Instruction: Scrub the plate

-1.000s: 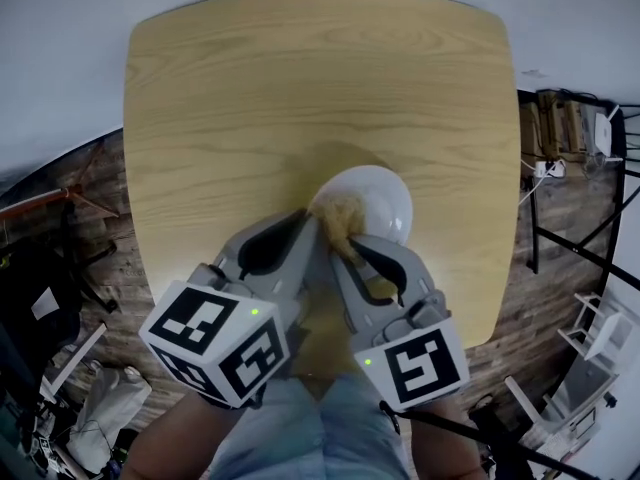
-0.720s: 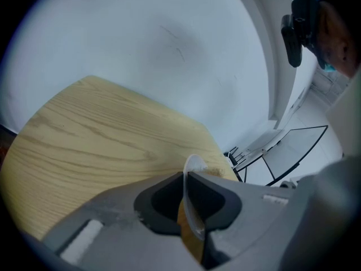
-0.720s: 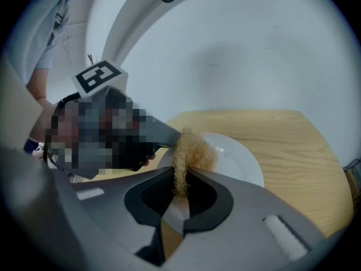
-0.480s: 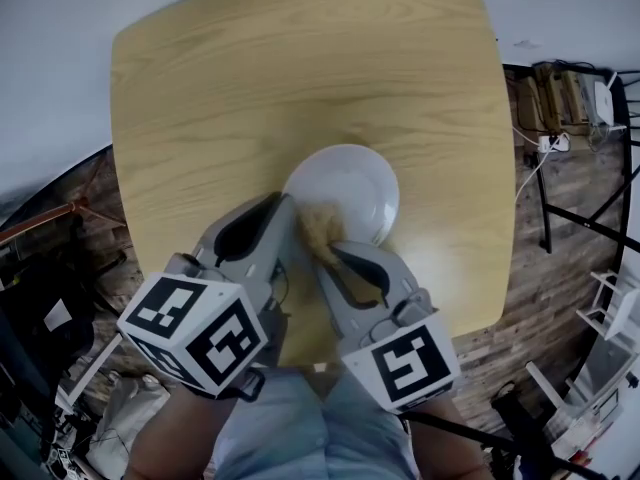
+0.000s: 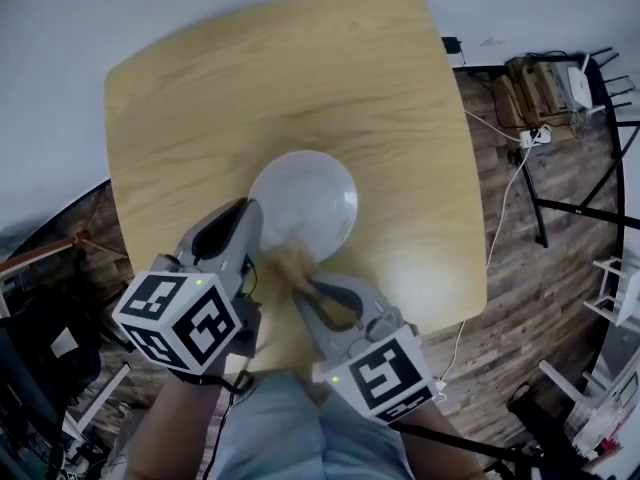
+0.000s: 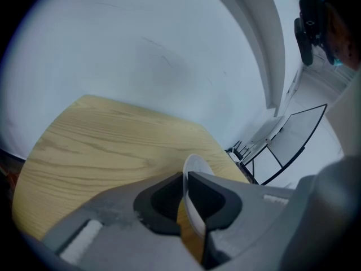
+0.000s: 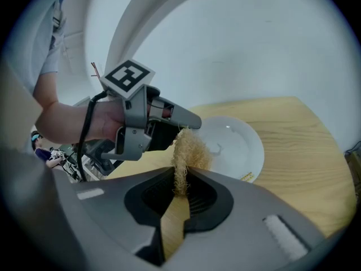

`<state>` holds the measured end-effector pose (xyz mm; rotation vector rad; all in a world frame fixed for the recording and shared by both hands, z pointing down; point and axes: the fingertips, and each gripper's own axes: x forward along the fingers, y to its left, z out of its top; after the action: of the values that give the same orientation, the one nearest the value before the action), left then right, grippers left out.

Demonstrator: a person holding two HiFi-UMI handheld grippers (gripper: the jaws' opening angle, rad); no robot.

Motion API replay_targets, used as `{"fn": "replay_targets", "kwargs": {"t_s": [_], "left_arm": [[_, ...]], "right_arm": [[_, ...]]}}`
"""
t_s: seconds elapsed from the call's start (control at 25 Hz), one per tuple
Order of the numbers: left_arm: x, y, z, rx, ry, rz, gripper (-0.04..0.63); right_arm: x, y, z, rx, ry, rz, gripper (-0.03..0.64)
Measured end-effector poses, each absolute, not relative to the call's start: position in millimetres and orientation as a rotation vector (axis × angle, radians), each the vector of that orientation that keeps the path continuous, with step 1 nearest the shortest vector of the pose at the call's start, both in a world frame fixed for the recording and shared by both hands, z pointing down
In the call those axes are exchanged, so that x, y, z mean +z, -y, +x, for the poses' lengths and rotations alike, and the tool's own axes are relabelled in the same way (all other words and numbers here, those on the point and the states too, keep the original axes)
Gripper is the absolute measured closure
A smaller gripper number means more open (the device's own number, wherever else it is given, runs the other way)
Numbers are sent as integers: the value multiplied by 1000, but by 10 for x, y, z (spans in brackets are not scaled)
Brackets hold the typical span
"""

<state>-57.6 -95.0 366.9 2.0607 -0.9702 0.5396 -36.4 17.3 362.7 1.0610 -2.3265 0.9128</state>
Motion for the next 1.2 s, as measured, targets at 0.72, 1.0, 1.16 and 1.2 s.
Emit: {"fn": "replay_targets", "kwargs": {"t_s": [0.72, 1.0, 1.16, 1.2], "left_arm": [[3555, 882, -490, 540, 957, 2081, 545], [3595, 930, -555, 541, 931, 2055, 545], [3590, 957, -559, 533, 908, 2054, 545], [3591, 966, -554, 529, 906, 2054, 545]], "right_arm": [[3556, 564, 297, 800, 2201, 1351, 575], [3721, 793, 275, 779, 2157, 1351, 575], [3797, 834, 218, 775, 2139, 1333, 575], [3808, 844, 215, 775, 2138, 1333, 575]]}}
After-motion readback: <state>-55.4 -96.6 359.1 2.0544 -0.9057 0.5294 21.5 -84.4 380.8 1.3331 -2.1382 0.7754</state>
